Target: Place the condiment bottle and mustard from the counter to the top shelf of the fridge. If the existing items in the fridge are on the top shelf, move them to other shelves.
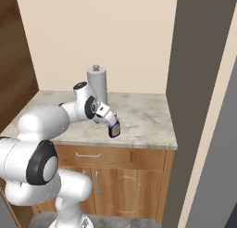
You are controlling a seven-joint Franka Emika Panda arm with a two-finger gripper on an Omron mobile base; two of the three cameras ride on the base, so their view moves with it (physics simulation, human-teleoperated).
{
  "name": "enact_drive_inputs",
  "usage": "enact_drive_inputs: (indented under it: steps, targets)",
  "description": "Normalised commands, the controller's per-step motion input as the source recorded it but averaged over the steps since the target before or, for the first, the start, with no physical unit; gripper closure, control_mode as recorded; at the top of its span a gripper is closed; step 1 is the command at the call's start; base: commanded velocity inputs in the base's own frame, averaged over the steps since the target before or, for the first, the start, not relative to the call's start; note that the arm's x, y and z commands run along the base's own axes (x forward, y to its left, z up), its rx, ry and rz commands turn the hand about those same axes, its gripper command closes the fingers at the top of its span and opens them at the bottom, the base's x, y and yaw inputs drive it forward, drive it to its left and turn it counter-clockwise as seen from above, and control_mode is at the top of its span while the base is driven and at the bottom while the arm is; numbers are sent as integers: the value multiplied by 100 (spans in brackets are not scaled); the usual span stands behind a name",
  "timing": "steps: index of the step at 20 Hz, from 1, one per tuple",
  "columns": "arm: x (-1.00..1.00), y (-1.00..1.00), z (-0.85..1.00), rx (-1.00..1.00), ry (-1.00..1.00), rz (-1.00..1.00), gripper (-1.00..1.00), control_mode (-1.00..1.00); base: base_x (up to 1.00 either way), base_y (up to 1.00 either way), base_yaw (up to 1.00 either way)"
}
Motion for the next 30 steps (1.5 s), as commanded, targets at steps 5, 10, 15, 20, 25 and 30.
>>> enact_drive_inputs:
  steps: [5, 10, 15, 20, 25, 30]
  targets:
    - [35, -7, -27, 0, 0, 0, -100, -100, 0, 0, 0]
    - [32, -17, -25, 0, 0, 0, -100, -100, 0, 0, 0]
    - [21, -15, -16, 0, 0, 0, -100, -100, 0, 0, 0]
    - [33, 0, -21, 0, 0, 0, -100, -100, 0, 0, 0]
    - [35, 0, -19, 0, 0, 0, -100, -100, 0, 0, 0]
    - [41, -1, -23, 0, 0, 0, -100, -100, 0, 0, 0]
